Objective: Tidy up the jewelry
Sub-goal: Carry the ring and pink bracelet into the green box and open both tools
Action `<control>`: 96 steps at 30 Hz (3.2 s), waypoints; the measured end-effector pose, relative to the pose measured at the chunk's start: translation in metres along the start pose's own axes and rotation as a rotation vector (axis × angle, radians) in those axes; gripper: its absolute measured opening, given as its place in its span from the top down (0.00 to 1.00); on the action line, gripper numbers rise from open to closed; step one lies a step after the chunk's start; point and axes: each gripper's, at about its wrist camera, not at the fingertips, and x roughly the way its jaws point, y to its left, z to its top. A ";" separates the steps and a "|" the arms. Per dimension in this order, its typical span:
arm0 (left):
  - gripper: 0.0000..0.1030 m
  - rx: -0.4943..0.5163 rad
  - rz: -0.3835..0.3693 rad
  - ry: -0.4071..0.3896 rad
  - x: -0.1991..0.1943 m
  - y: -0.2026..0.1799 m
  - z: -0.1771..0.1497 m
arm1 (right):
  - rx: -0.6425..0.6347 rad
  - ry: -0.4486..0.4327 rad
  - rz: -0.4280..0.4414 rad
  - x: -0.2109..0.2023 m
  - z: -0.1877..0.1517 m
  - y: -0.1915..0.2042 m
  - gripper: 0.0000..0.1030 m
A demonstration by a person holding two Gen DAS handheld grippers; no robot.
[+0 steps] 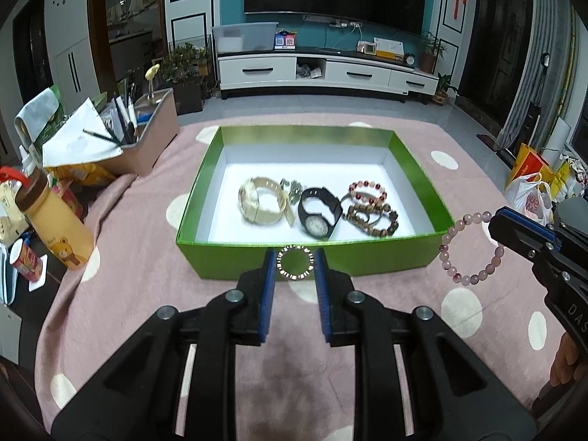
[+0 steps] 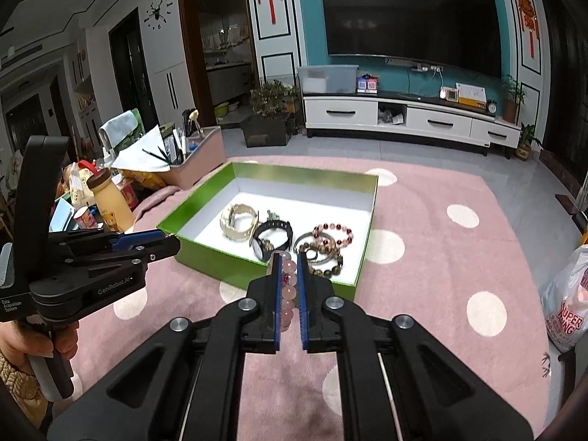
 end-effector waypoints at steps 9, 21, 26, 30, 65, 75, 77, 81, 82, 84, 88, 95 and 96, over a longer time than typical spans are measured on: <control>0.80 0.011 -0.005 -0.021 0.003 -0.004 0.018 | -0.011 -0.038 -0.004 0.000 0.018 -0.001 0.93; 0.80 0.022 -0.013 -0.030 0.022 -0.009 0.046 | -0.018 -0.064 -0.019 0.018 0.044 -0.007 0.93; 0.80 0.023 -0.018 -0.025 0.033 -0.010 0.055 | -0.029 -0.063 -0.017 0.029 0.051 -0.007 0.93; 0.80 0.011 -0.028 -0.012 0.042 -0.008 0.059 | -0.034 -0.059 -0.016 0.038 0.055 -0.006 0.93; 0.80 -0.095 -0.062 0.147 0.135 0.028 0.088 | 0.016 0.108 0.022 0.135 0.069 -0.030 0.93; 0.80 -0.132 -0.092 0.206 0.159 0.032 0.098 | 0.082 0.164 0.056 0.160 0.079 -0.042 0.93; 0.80 -0.132 -0.090 0.217 0.164 0.031 0.099 | 0.099 0.177 0.064 0.165 0.080 -0.045 0.93; 0.80 -0.127 -0.075 0.233 0.172 0.028 0.098 | 0.120 0.208 0.068 0.174 0.080 -0.049 0.93; 0.80 -0.123 -0.068 0.240 0.174 0.028 0.098 | 0.120 0.215 0.066 0.177 0.080 -0.049 0.93; 0.80 -0.115 -0.060 0.247 0.177 0.029 0.098 | 0.117 0.230 0.060 0.181 0.080 -0.049 0.93; 0.80 -0.094 -0.039 0.259 0.182 0.026 0.098 | 0.125 0.248 0.055 0.189 0.079 -0.050 0.93; 0.80 -0.063 -0.015 0.275 0.190 0.017 0.099 | 0.115 0.286 0.020 0.197 0.077 -0.049 0.93; 0.80 -0.060 -0.012 0.277 0.190 0.016 0.098 | 0.111 0.290 0.010 0.197 0.076 -0.049 0.93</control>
